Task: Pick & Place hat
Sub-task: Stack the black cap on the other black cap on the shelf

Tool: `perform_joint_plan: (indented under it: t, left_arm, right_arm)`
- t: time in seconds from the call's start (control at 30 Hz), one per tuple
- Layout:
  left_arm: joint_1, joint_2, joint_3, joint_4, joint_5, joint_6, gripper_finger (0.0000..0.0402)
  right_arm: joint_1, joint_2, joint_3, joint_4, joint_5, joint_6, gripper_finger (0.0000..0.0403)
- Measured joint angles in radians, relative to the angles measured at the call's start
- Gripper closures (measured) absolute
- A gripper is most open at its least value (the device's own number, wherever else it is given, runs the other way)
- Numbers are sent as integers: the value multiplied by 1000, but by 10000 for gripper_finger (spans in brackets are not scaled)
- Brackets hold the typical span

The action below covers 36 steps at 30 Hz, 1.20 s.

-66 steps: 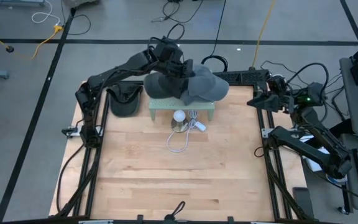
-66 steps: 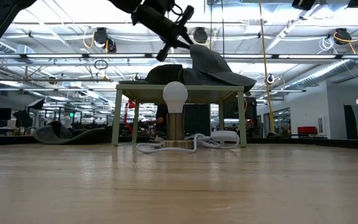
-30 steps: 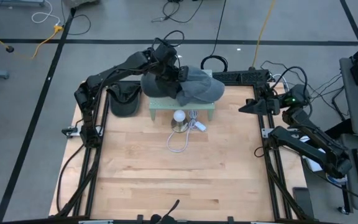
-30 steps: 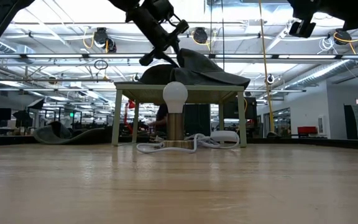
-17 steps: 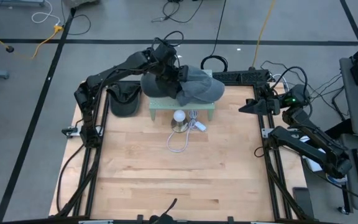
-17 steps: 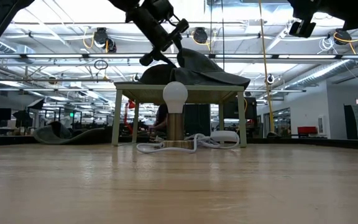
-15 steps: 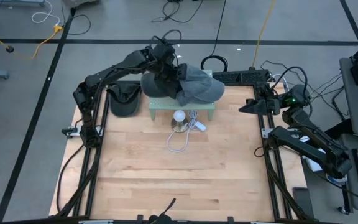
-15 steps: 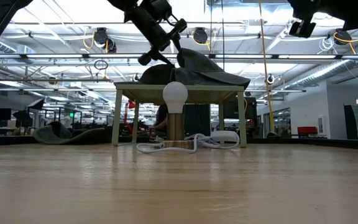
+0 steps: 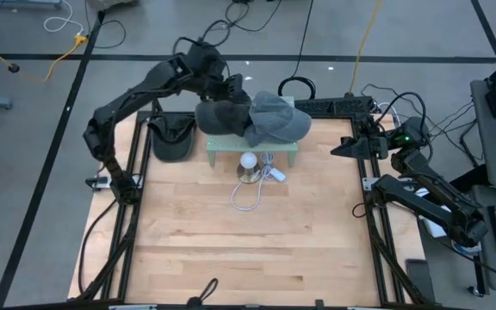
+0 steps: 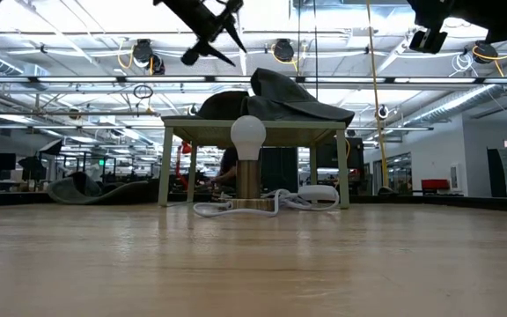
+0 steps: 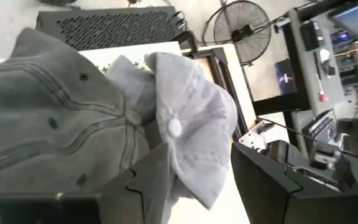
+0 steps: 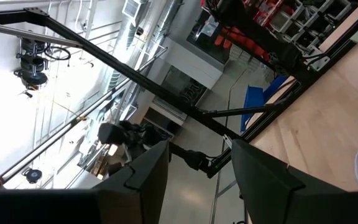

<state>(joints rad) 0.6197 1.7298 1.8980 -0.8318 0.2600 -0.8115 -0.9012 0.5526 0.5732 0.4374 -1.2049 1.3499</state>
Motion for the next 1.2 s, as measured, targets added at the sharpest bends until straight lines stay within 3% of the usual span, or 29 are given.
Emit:
perform_joint_plan:
  t: [0.43, 0.77, 0.93, 1.2]
  left_arm:
    - [35, -141, 1, -299, -14, 144, 249]
    - [-1, -220, 2, -600, -118, 330, 250]
    - [-111, -228, 1, -742, -289, 356, 250]
    - [-339, -229, -16, -740, -568, 286, 250]
  right_arm:
    - [0, 0, 0, 4, 29, -2, 234]
    - [0, 0, 0, 4, 53, -4, 234]
    - [0, 0, 0, 4, 68, -32, 234]
    - [0, 0, 0, 6, 110, -69, 234]
